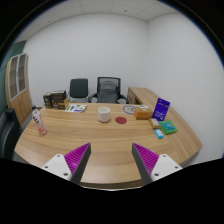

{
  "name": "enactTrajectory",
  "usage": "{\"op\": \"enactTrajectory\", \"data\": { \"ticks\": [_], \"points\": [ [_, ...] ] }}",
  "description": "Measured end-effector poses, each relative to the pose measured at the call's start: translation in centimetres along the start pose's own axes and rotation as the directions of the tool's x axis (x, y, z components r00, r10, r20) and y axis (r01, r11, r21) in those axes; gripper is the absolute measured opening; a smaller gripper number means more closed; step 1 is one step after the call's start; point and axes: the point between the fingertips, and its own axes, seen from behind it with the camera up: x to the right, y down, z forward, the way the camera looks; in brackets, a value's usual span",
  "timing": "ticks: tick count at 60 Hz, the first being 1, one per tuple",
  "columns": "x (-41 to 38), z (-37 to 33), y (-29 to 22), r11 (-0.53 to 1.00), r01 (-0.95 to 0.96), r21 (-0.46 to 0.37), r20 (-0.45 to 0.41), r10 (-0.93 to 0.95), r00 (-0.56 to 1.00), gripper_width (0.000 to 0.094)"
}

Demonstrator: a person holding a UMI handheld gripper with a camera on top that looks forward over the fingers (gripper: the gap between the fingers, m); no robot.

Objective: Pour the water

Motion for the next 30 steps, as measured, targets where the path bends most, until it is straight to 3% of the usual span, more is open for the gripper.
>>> {"op": "enactTrajectory", "data": {
  "ticks": [16, 30],
  "points": [
    [-2.4, 0.8, 1.7, 1.000, 0.010, -0.020, 0.015, -0.010, 1.000, 0.0858],
    [-12.4, 2.4, 5.0, 0.998, 0.038, -0.050, 0.103, -0.033, 0.994, 0.0861]
  ]
}}
